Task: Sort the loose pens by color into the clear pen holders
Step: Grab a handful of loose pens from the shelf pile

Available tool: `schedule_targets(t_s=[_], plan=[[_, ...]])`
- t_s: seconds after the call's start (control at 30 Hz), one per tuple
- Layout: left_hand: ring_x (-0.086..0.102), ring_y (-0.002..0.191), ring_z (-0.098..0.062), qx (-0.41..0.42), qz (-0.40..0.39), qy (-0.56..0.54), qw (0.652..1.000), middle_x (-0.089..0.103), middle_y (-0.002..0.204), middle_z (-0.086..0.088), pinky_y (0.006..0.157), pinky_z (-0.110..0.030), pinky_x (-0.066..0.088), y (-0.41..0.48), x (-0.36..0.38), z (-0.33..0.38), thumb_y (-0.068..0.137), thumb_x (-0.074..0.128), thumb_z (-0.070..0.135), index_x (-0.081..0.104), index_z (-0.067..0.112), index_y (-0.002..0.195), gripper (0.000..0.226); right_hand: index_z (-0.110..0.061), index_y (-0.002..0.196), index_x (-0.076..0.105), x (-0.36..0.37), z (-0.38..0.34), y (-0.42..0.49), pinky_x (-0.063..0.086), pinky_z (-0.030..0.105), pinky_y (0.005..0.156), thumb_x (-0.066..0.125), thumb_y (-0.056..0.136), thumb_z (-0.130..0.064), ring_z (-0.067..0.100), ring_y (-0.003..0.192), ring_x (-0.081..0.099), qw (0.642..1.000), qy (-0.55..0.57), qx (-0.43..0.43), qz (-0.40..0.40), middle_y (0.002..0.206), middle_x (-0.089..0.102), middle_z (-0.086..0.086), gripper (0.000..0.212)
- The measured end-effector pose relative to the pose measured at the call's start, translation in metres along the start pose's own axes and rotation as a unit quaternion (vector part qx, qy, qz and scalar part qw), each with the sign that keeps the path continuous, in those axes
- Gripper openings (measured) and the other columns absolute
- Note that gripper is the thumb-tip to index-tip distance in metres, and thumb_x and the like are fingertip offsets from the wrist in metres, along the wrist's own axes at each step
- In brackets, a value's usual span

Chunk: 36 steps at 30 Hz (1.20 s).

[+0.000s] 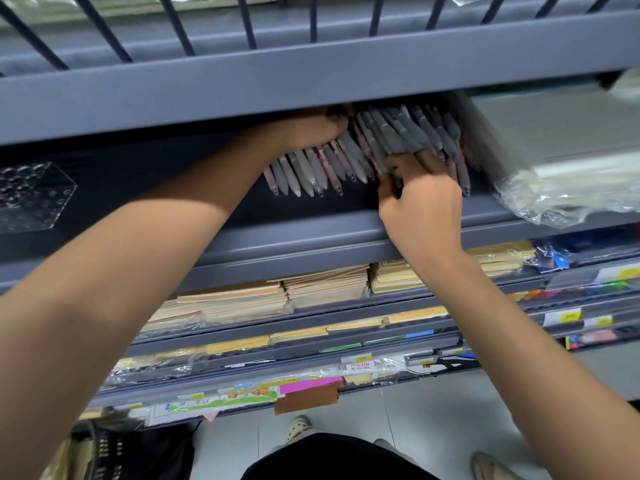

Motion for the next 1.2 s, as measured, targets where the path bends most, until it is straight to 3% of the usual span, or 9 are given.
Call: schedule_targets(t_s=[0.27, 0.47, 0.6, 0.73, 0.8, 0.9, 0.97, 1.1, 1.2], plan=[[0.056, 0.105, -0.005, 0.061, -0.002, -0.034, 0.998, 0.065, 0.119, 0.004, 0.081, -0.001, 0.036, -0.012, 0.002, -0.008, 0.103, 0.049, 0.024, 0.067, 0.016, 0.117, 0.024, -0.012, 0.108, 0.070, 0.000, -0.002, 0.001, 0.049, 0.037, 0.070, 0.059, 0.084, -0.008, 0.039, 0.089, 0.062, 1.000, 0.023, -0.001, 0.002, 0.114, 0.064, 0.014, 0.027], [0.057, 0.115, -0.013, 0.099, 0.000, -0.011, 0.995, 0.065, 0.121, 0.000, 0.104, -0.027, 0.042, -0.016, 0.006, -0.006, 0.101, 0.050, 0.016, 0.066, 0.015, 0.104, 0.016, -0.015, 0.104, 0.072, 0.001, -0.008, 0.002, 0.047, 0.034, 0.070, 0.058, 0.087, -0.020, 0.036, 0.080, 0.062, 1.000, 0.012, -0.013, -0.022, 0.112, 0.061, 0.013, 0.022], [0.052, 0.122, -0.006, 0.108, -0.015, -0.034, 0.993, 0.061, 0.132, 0.005, 0.095, -0.001, 0.033, -0.025, 0.004, -0.006, 0.100, 0.055, 0.017, 0.065, 0.020, 0.093, 0.013, -0.017, 0.105, 0.071, 0.004, -0.012, 0.005, 0.045, 0.034, 0.075, 0.053, 0.091, -0.025, 0.035, 0.091, 0.062, 0.998, -0.035, -0.041, -0.040, 0.117, 0.059, 0.012, 0.024], [0.060, 0.120, -0.010, 0.109, -0.022, -0.100, 0.989, 0.069, 0.121, 0.001, 0.111, -0.034, 0.040, -0.038, 0.000, -0.005, 0.099, 0.057, 0.014, 0.064, 0.025, 0.083, 0.021, -0.018, 0.099, 0.071, 0.007, -0.017, 0.016, 0.043, 0.032, 0.071, 0.050, 0.091, -0.024, 0.036, 0.088, 0.063, 0.993, -0.075, -0.033, -0.086, 0.115, 0.062, 0.013, 0.023], [0.059, 0.122, -0.010, 0.079, -0.003, -0.147, 0.986, 0.070, 0.120, 0.002, 0.114, -0.035, 0.038, -0.042, -0.002, -0.011, 0.099, 0.059, 0.020, 0.069, 0.024, 0.089, 0.015, -0.015, 0.093, 0.071, 0.008, -0.020, 0.023, 0.040, 0.029, 0.066, 0.051, 0.089, -0.022, 0.036, 0.081, 0.063, 0.986, -0.101, -0.033, -0.131, 0.099, 0.067, 0.015, 0.022], [0.052, 0.126, -0.008, 0.009, 0.134, -0.178, 0.975, 0.061, 0.133, 0.007, 0.107, -0.007, 0.030, -0.048, -0.017, -0.027, 0.097, 0.061, 0.034, 0.066, 0.019, 0.125, 0.031, -0.012, 0.093, 0.071, 0.011, -0.023, 0.037, 0.039, 0.029, 0.068, 0.054, 0.088, -0.024, 0.035, 0.084, 0.062, 0.973, -0.111, 0.004, -0.201, 0.092, 0.066, 0.016, 0.020], [0.046, 0.131, -0.011, -0.029, 0.227, -0.093, 0.969, 0.056, 0.140, 0.006, 0.100, 0.000, 0.023, -0.057, -0.031, -0.035, 0.100, 0.054, 0.036, 0.058, 0.019, 0.136, 0.039, -0.011, 0.092, 0.068, 0.012, -0.029, 0.045, 0.039, 0.030, 0.069, 0.054, 0.090, -0.024, 0.037, 0.092, 0.062, 0.969, -0.106, 0.006, -0.224, 0.096, 0.064, 0.016, 0.019], [0.043, 0.137, -0.034, -0.196, 0.102, 0.149, 0.964, 0.043, 0.155, -0.011, 0.108, -0.037, 0.036, -0.073, -0.036, -0.064, 0.094, 0.022, 0.075, 0.045, 0.018, 0.147, 0.081, -0.015, 0.101, 0.069, 0.014, -0.038, 0.046, 0.039, 0.032, 0.072, 0.051, 0.094, -0.026, 0.039, 0.102, 0.062, 0.966, -0.114, -0.027, -0.230, 0.106, 0.067, 0.017, 0.022], [0.062, 0.099, -0.029, -0.242, 0.009, 0.103, 0.965, 0.049, 0.147, -0.013, 0.076, -0.030, 0.052, -0.078, -0.036, -0.068, 0.087, 0.021, 0.085, 0.046, 0.017, 0.145, 0.093, -0.016, 0.108, 0.067, 0.014, -0.043, 0.039, 0.038, 0.033, 0.072, 0.052, 0.092, -0.022, 0.040, 0.102, 0.063, 0.965, -0.142, -0.054, -0.214, 0.107, 0.067, 0.018, 0.022]])
Point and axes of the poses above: each hand's wrist, its own y-axis towards the middle knuckle, its own x-axis out of the palm, z = x × y, the point moved 6 cm from there along y, towards the middle knuckle
